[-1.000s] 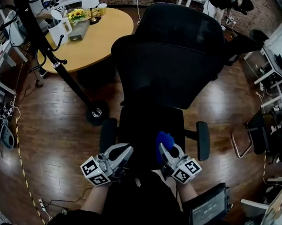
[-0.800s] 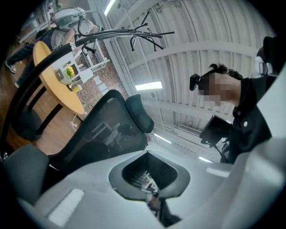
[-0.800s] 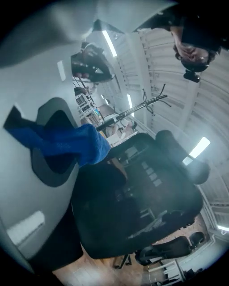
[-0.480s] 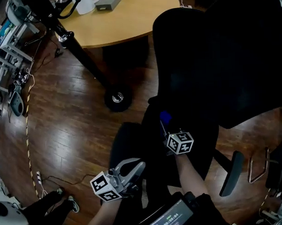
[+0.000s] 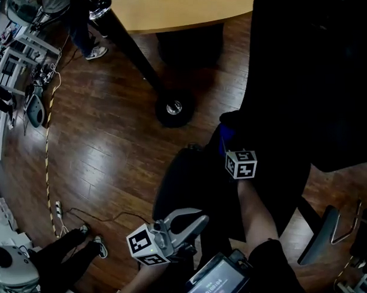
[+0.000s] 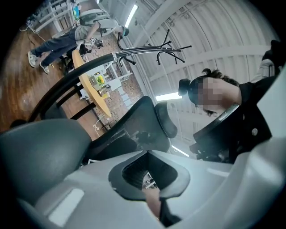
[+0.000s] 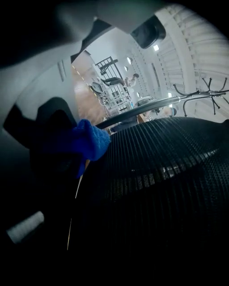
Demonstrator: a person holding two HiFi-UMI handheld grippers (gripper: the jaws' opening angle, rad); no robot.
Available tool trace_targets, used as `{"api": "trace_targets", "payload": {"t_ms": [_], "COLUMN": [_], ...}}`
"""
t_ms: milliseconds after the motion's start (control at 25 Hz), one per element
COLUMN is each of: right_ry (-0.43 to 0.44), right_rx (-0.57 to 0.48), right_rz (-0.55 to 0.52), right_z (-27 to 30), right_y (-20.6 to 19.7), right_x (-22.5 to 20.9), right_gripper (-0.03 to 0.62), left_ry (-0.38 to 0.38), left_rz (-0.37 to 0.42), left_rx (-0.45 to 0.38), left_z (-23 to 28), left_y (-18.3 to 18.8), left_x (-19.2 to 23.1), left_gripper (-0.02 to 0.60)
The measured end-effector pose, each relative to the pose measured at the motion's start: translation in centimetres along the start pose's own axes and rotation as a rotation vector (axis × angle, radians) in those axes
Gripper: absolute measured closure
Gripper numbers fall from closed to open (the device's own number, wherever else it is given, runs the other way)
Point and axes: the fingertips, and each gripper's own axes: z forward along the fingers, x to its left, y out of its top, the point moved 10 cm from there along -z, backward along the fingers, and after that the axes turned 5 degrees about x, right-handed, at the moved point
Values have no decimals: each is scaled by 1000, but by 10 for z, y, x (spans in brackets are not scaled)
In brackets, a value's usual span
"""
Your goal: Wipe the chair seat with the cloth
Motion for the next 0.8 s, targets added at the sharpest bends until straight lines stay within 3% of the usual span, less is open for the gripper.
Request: {"api": "trace_targets", "payload": {"t_ms": [240,520,800], "right_ry": [-165,-410,-546], "right_rx": [43,79,83], "right_rz": [79,174,255], "right_z": [-37,-136,-236], "right_y": [-26,-70,-113], "right_x": [-52,-148,-205], "right_gripper": [536,536,536], "left_ry": [-28,-47,-20], "left_rz": [12,9,30], "left_rx": [58,132,213], "left_z": [12,36,58], "left_y": [5,1,-7], "left_x": [4,9,20], "left_gripper": [578,578,578]}}
